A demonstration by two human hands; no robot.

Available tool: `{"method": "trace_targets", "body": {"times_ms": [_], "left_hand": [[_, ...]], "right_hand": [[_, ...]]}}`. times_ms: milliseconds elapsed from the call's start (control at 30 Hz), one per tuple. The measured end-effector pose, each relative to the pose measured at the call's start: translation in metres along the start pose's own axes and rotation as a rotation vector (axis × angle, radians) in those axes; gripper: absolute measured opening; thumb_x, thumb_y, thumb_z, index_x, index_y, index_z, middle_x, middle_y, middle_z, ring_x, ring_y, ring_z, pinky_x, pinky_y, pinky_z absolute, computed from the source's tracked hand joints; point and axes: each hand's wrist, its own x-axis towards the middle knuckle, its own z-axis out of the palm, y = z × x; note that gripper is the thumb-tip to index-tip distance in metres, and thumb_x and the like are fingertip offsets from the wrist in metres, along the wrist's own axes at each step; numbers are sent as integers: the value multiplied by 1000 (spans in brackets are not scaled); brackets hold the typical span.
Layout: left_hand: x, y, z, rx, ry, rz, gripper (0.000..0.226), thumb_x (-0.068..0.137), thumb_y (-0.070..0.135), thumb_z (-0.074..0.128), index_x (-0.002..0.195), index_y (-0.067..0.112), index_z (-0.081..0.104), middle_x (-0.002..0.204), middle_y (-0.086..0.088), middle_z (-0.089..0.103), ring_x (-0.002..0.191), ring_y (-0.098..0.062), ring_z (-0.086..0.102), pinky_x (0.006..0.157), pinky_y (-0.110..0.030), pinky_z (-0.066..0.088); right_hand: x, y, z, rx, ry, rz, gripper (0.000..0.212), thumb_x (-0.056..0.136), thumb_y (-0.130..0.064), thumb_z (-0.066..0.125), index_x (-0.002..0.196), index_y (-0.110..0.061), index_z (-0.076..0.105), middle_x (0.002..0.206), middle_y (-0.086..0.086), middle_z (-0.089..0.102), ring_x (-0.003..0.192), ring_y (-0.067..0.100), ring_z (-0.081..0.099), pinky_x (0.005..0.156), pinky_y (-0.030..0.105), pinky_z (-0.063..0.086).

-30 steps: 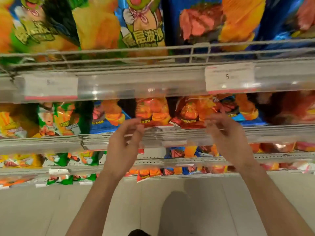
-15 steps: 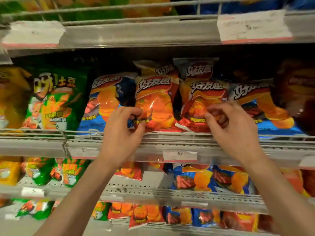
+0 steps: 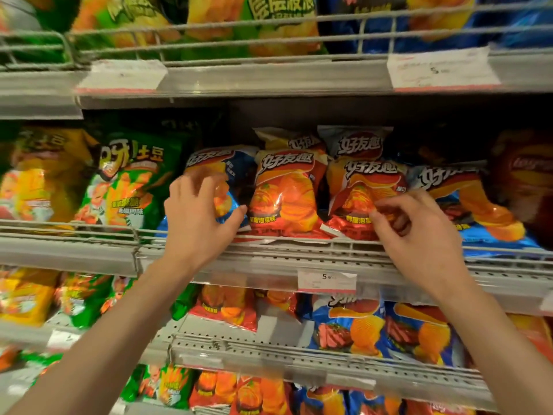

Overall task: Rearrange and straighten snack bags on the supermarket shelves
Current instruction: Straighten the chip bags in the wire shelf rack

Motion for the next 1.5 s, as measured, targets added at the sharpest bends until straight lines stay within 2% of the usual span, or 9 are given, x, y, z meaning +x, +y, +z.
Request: {"method": "trace_targets", "body": {"times_ms": [133,300,433,533,667,933,1133,1400,1500], "left_hand": [[1,-5,5,92,-77,7,69,95,57,55,151,18,45,158,-12,40,148,-34,30,119,-51,21],[2,-8,6,97,-150,20,80,89,65,33,157,23,38,166,-4,29,155,-26,19,126,-48,10],[4,-12,4,102,-192,29,77,89,65,32,151,23,47,167,-5,28,155,-27,17,125,-48,11],[2,-14,5,77,-179,27,68,94,62,42,155,32,41,168,-5,25,155,-30,12,124,-56,10],[3,-16,4,16,-180,-27,67,93,56,59,154,38,38,170,-10,11,156,-33,2,123,-61,12],[10,-19,-5,-79,-251,-267,86,88,77,47,159,38,18,170,-13,6,155,-37,13,121,-57,26],[8,-19,-7,-93,-226,-270,86,87,74,53,158,35,24,160,-15,29,142,-39,38,113,-57,36],[11,-22,-4,-57,-240,-255,86,89,74,51,160,34,22,167,-13,17,152,-36,21,120,-58,28],[11,-22,-2,-34,-226,-248,88,89,75,49,161,33,22,169,-12,12,154,-35,17,121,-58,26]], "right_hand": [[5,-13,0,-49,-30,-55,29,94,-40,66,114,-19,69,106,-8,49,86,13,56,73,29,46],[21,-53,18,-185,-149,-200,34,96,-44,60,122,-22,67,117,0,65,110,20,59,90,34,48],[33,-76,33,-316,-208,-169,55,97,-63,46,118,-18,71,105,6,74,111,26,62,84,37,53],[34,-81,42,-410,-282,-153,68,96,-73,35,112,-19,73,101,8,75,117,30,60,98,44,47],[34,-75,41,-300,-285,-114,59,94,-69,47,119,-22,71,102,4,76,117,28,58,104,46,44],[32,-65,36,-148,-266,-150,34,96,-49,62,116,-24,71,87,-9,73,103,20,54,93,40,44],[28,-60,36,-124,-262,-193,31,96,-45,64,117,-24,74,90,-10,73,101,18,53,90,39,45],[29,-47,20,-54,-190,-161,28,95,-40,64,114,-23,75,116,-2,68,116,22,54,96,36,43],[32,-28,8,-335,-106,15,58,92,-60,58,134,-21,62,145,11,53,137,34,42,109,51,36]]}}
